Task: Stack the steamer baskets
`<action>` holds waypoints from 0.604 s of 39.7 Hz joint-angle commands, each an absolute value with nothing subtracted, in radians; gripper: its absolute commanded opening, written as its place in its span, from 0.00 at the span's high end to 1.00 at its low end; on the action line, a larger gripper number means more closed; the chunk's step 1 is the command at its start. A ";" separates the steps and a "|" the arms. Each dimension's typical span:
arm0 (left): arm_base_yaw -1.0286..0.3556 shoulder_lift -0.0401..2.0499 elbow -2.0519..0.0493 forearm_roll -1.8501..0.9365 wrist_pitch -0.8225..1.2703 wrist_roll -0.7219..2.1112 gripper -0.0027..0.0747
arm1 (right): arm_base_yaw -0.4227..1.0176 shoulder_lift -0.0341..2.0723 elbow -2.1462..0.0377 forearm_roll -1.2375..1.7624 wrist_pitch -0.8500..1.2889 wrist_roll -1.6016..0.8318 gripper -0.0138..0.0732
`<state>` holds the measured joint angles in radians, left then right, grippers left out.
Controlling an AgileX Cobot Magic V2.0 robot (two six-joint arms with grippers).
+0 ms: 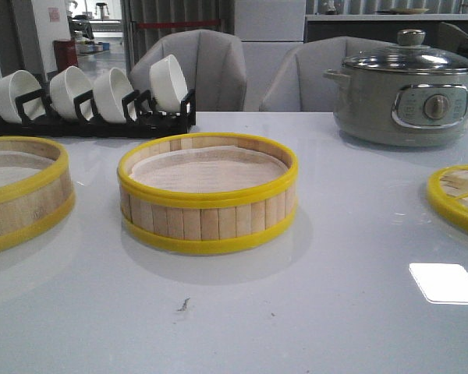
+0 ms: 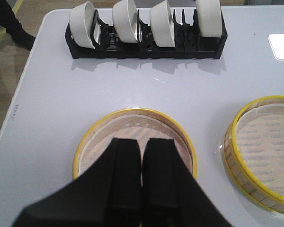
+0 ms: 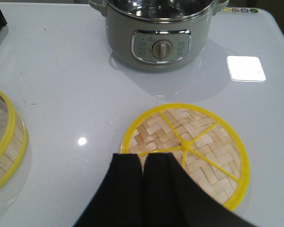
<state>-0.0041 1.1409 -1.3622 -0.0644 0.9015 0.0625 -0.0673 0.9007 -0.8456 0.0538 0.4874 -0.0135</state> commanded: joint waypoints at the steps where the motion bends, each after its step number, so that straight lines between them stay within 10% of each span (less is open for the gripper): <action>1: -0.009 1.123 -1.394 -0.068 0.838 0.059 0.86 | -0.071 0.900 -0.891 0.061 0.391 -0.010 0.78; 16: -0.009 1.123 -1.394 -0.068 0.868 0.059 0.86 | -0.071 0.901 -0.891 0.061 0.330 -0.010 0.75; 24: -0.009 1.123 -1.394 -0.068 0.890 0.059 0.86 | -0.071 0.901 -0.891 0.060 0.320 -0.010 0.33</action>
<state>-0.0041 1.1409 -1.3622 -0.0644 0.9391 0.0625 -0.0673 0.9076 -0.8512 0.0541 0.4077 -0.0128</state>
